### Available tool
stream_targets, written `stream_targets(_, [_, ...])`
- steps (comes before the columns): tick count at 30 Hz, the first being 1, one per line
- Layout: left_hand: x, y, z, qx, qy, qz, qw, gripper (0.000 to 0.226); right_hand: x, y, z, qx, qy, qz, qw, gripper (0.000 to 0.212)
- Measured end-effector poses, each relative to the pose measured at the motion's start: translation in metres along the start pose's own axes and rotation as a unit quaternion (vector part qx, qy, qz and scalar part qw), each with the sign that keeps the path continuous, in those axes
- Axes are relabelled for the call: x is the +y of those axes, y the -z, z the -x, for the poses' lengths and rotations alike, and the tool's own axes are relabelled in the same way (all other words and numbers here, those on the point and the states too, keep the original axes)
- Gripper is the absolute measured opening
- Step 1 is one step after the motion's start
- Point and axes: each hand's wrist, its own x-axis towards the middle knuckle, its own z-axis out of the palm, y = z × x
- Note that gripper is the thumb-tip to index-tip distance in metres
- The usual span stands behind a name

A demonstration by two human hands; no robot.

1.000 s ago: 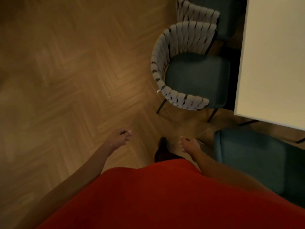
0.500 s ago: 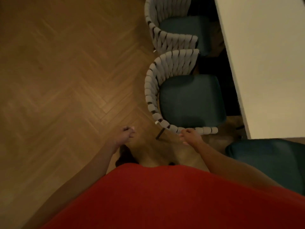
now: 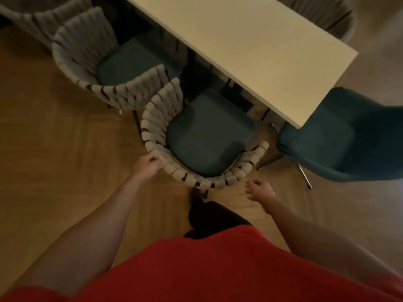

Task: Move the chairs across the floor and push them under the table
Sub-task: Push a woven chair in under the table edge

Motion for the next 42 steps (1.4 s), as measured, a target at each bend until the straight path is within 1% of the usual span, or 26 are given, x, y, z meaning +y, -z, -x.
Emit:
stream_targets(2, [0.027,0.008,-0.033,0.000,-0.046,-0.061,0.997,0.013,-0.005,-0.004,-0.012,0.036,-0.017,-0.002,0.999,0.039])
stream_targets(3, [0.038,0.011,-0.049,0.007,-0.056,-0.079,0.995,0.020,-0.009,-0.005,-0.019,0.056,-0.025,-0.005,0.998,0.043])
stream_targets(6, [0.067,0.024,-0.089,0.037,-0.055,-0.083,0.994,0.035,-0.028,-0.014,-0.042,0.101,-0.064,-0.020,0.993,0.068])
stream_targets(8, [0.083,0.034,-0.115,0.036,-0.044,-0.100,0.993,0.039,-0.040,-0.022,-0.054,0.128,-0.093,-0.051,0.986,0.075])
stream_targets(11, [0.104,0.048,-0.159,0.046,-0.025,-0.134,0.990,0.043,-0.062,-0.030,-0.077,0.155,-0.115,-0.089,0.977,0.065])
stream_targets(14, [0.127,0.058,-0.198,0.055,-0.010,-0.182,0.982,0.051,-0.082,-0.035,-0.094,0.168,-0.154,-0.113,0.967,0.066])
stream_targets(17, [0.141,0.056,-0.238,0.027,-0.003,-0.247,0.969,0.058,-0.090,-0.036,-0.105,0.193,-0.175,-0.123,0.957,0.066])
stream_targets(19, [0.151,0.048,-0.266,0.019,-0.003,-0.276,0.961,0.058,-0.093,-0.035,-0.114,0.199,-0.183,-0.117,0.956,0.067])
stream_targets(22, [0.157,0.036,-0.312,0.007,0.001,-0.301,0.954,0.066,-0.095,-0.035,-0.136,0.211,-0.196,-0.130,0.949,0.067])
stream_targets(24, [0.156,0.028,-0.346,0.000,-0.002,-0.298,0.955,0.070,-0.091,-0.035,-0.153,0.219,-0.212,-0.149,0.941,0.065])
stream_targets(26, [0.156,0.027,-0.372,-0.006,-0.012,-0.313,0.950,0.068,-0.089,-0.037,-0.163,0.221,-0.233,-0.153,0.935,0.064])
stream_targets(29, [0.159,0.031,-0.385,0.005,-0.032,-0.375,0.926,0.051,-0.094,-0.034,-0.161,0.227,-0.241,-0.118,0.936,0.058])
stream_targets(32, [0.169,0.036,-0.378,0.018,-0.071,-0.373,0.925,0.043,-0.106,-0.024,-0.155,0.241,-0.243,-0.122,0.932,0.055])
stream_targets(36, [0.197,0.034,-0.379,0.019,-0.080,-0.375,0.923,0.039,-0.127,-0.001,-0.159,0.241,-0.218,-0.140,0.935,0.050])
stream_targets(42, [0.236,0.009,-0.408,-0.006,-0.105,-0.371,0.923,0.038,-0.150,0.035,-0.197,0.246,-0.208,-0.158,0.934,0.062])
